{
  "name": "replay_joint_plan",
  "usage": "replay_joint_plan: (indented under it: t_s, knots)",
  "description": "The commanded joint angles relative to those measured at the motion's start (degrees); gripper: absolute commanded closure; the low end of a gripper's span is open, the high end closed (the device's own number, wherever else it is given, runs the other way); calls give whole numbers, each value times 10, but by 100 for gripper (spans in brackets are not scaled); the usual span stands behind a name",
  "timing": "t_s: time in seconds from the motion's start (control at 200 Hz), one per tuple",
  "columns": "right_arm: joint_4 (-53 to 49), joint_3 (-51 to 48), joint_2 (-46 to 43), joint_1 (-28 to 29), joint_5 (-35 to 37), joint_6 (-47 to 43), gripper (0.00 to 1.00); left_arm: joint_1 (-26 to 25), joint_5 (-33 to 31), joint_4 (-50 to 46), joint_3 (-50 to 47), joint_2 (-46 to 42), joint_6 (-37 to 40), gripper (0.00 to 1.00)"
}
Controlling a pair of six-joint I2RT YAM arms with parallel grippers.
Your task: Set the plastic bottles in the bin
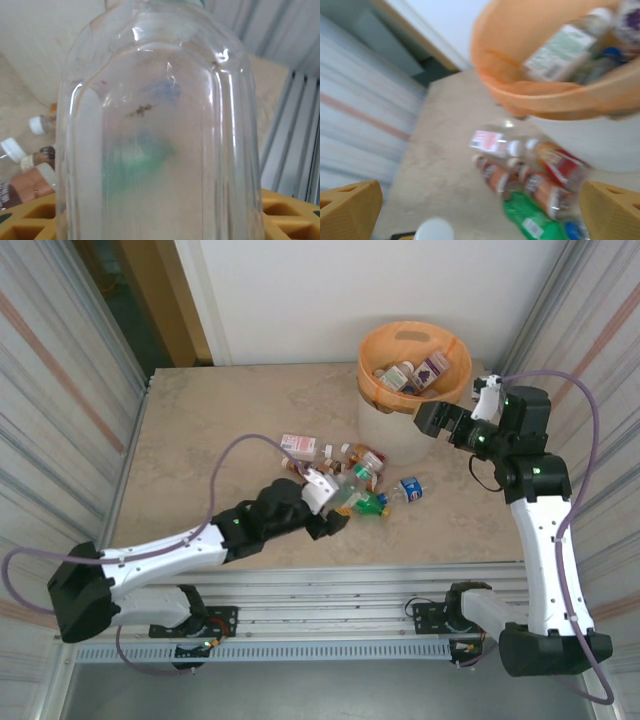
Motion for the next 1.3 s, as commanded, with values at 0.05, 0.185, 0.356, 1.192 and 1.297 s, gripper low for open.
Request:
replay_joint_plan:
  t_s: [0.05, 0.185, 0.356, 1.192, 1.297]
  knots:
    - [94, -19, 10, 77, -70, 56, 2, 22, 26, 130, -22, -36, -86, 88]
    - [123, -6, 51, 164, -53, 55, 7, 30, 21, 150, -16, -37, -99, 88]
    - [152, 4, 100, 239, -33, 60, 16, 39, 17, 163, -10, -35, -114, 88]
    - [59, 147, 164, 280, 97, -20, 87, 46, -21, 124, -26, -108, -121, 1]
    - [42, 201, 172, 243, 116, -43, 88, 46, -47, 107, -32, -131, -122, 1]
